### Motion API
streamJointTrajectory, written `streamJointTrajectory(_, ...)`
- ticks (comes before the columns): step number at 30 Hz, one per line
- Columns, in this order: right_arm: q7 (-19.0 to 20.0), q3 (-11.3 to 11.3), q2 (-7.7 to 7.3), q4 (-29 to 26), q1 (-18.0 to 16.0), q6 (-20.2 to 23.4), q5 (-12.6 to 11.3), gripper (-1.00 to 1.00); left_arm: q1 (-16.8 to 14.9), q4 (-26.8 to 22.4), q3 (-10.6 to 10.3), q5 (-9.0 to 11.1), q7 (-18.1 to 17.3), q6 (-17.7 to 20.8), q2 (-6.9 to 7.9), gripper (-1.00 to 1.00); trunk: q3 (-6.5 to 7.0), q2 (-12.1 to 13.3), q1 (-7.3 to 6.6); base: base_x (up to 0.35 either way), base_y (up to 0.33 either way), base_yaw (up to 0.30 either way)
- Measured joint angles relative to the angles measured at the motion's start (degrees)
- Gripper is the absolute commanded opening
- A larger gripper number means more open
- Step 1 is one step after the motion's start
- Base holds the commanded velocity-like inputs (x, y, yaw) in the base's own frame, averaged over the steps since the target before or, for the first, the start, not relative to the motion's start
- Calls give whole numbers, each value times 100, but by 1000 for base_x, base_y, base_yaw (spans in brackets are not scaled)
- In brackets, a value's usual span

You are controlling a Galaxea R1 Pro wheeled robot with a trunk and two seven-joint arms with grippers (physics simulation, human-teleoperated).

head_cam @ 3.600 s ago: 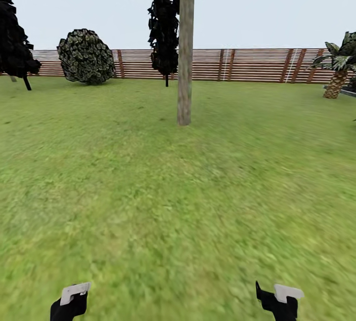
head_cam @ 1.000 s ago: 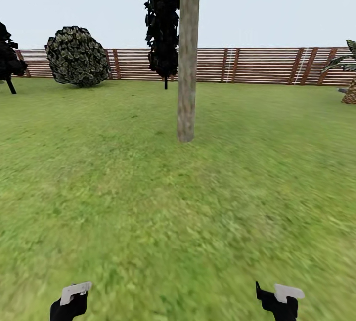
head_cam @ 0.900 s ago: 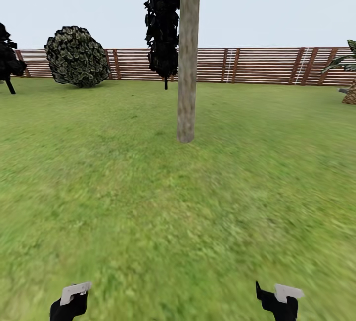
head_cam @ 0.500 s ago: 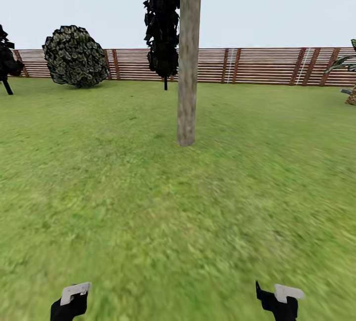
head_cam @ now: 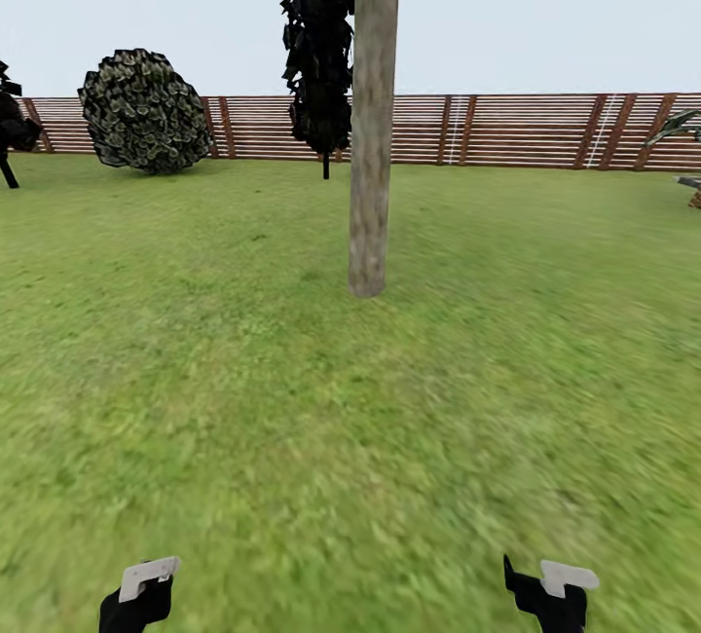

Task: In the garden, pick up the pesticide atomizer on the floor and spray pesticide onto both trees until each tree trunk is fully covered.

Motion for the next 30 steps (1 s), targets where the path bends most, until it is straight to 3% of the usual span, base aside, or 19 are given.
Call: streamJointTrajectory(30, 0, 0, 0, -4, 0, 0, 0, 100, 0, 0, 0, -3, 0, -6, 1, -100, 0, 0, 0, 338, 0, -24)
